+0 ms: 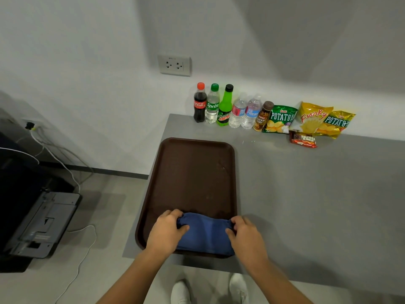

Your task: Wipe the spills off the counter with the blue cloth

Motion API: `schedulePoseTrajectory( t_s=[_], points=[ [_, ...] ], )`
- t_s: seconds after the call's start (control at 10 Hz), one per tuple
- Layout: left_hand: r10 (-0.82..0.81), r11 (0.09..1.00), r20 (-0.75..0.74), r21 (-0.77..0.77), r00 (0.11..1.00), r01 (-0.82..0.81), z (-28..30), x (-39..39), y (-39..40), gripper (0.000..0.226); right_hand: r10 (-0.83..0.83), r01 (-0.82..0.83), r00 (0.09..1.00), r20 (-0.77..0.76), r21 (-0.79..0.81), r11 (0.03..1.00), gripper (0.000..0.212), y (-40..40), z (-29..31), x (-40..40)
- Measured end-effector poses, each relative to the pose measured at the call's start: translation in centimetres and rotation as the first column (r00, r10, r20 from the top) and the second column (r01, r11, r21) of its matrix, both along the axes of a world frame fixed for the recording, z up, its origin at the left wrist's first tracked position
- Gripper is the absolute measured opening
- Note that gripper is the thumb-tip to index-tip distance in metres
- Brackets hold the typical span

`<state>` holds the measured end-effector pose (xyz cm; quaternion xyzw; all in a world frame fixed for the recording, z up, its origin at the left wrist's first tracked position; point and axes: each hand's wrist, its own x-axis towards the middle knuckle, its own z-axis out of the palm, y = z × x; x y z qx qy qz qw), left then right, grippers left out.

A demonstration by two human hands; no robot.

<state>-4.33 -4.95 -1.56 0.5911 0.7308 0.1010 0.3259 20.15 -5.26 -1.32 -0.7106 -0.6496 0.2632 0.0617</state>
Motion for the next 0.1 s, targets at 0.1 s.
schedulePoseTrajectory(
  t_s=[0.1],
  points=[
    [0.103,0.984,0.014,0.147,0.995,-0.104,0.86,0.42,-0.03,0.043,0.003,-0.002,1.000,-0.008,0.043,0.999,0.041,0.21,0.23,0.11]
  ],
)
